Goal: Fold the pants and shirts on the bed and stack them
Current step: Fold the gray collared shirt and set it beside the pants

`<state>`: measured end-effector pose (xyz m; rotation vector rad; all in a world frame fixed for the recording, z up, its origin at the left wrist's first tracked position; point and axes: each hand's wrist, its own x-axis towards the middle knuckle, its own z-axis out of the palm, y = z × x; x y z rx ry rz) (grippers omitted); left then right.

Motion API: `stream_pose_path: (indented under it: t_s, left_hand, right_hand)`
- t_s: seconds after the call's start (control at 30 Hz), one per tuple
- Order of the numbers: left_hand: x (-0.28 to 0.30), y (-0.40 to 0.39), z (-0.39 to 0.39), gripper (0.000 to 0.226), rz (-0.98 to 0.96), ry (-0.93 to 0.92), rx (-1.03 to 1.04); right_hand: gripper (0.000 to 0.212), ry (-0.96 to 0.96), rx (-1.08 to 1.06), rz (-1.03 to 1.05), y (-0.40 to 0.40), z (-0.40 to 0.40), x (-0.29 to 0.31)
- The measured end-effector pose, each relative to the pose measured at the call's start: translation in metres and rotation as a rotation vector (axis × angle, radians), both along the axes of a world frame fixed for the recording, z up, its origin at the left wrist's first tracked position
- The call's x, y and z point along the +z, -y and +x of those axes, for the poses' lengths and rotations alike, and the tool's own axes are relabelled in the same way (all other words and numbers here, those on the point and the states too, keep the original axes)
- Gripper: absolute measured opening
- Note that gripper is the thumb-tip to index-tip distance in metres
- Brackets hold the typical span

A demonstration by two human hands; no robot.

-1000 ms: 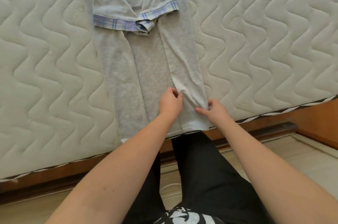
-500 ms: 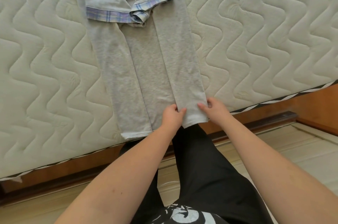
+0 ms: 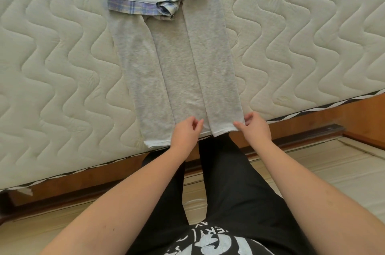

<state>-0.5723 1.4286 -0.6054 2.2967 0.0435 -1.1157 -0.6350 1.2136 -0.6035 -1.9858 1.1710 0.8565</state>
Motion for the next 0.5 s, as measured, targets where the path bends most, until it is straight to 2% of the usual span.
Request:
stream_pose_path:
  t_s: [0.07, 0.13, 0.2, 0.27, 0.3, 0.4, 0.43, 0.5]
  left_hand:
    - [0.006, -0.027, 0.005, 0.029, -0.069, 0.096, 0.009]
    - [0.010, -0.055, 0.009, 0.022, -0.071, 0.206, 0.094]
    - [0.013, -0.084, 0.015, 0.011, 0.001, 0.332, 0.251]
    - [0.012, -0.109, 0.018, 0.014, 0.110, 0.372, 0.440]
    - [0.010, -0.120, 0.018, 0.023, 0.147, 0.308, 0.539]
    - [0.006, -0.134, 0.015, 0.040, 0.122, -0.089, 0.778]
    - [0.004, -0.136, 0.013, 0.042, 0.092, -0.160, 0.801]
    - [0.001, -0.139, 0.009, 0.037, 0.042, -0.189, 0.768]
  right_hand:
    - [0.036, 0.076, 0.067, -0.206, -0.012, 0.001, 0.007]
    - [0.031, 0.258, 0.109, -0.306, -0.030, 0.006, 0.015]
    - [0.021, 0.383, 0.114, -0.172, -0.051, 0.018, 0.019]
    - [0.018, 0.363, 0.131, 0.048, -0.078, 0.034, 0.018]
    - [0.021, 0.317, 0.169, 0.140, -0.093, 0.043, 0.015]
    - [0.038, 0.140, 0.247, 0.294, -0.140, 0.061, 0.002]
    - [0.039, 0.098, 0.234, 0.302, -0.154, 0.063, -0.003]
    - [0.033, 0.038, 0.194, 0.315, -0.175, 0.064, -0.012]
